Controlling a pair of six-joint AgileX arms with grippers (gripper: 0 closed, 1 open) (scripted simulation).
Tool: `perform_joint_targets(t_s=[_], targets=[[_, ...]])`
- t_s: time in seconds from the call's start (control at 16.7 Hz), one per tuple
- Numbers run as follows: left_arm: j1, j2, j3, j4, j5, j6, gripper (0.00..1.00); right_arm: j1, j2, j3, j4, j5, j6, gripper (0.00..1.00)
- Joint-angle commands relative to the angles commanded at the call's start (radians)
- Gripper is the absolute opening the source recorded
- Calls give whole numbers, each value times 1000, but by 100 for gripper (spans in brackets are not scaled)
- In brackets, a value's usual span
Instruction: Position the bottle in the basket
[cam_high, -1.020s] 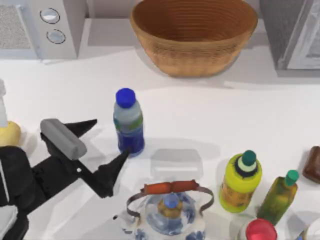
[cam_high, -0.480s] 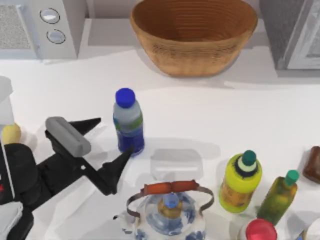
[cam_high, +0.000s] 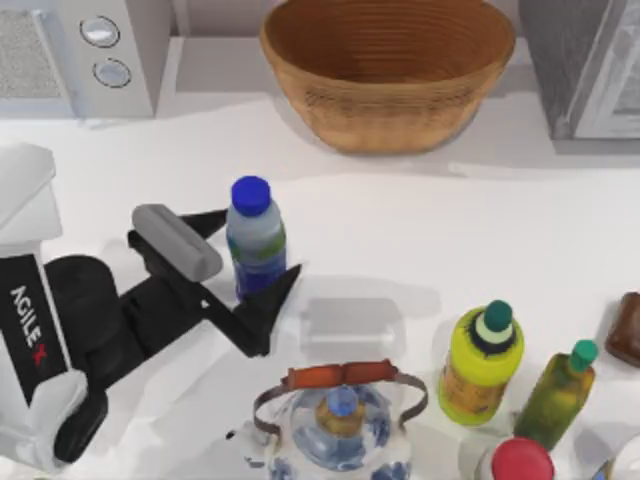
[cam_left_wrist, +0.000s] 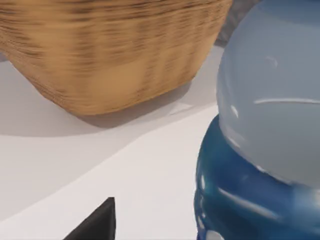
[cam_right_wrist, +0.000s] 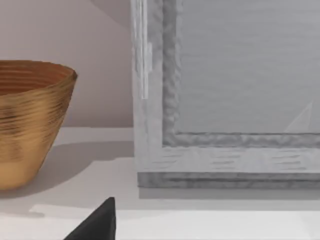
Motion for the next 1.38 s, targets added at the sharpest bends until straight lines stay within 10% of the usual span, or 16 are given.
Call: perform_joint_targets(t_s=[0.6, 1.38], targets=[[-41, 12, 72, -57, -40, -6, 100, 0, 0, 0, 0, 0, 0, 100], [-41, 12, 72, -57, -40, -6, 2, 0, 0, 0, 0, 0, 0, 100]])
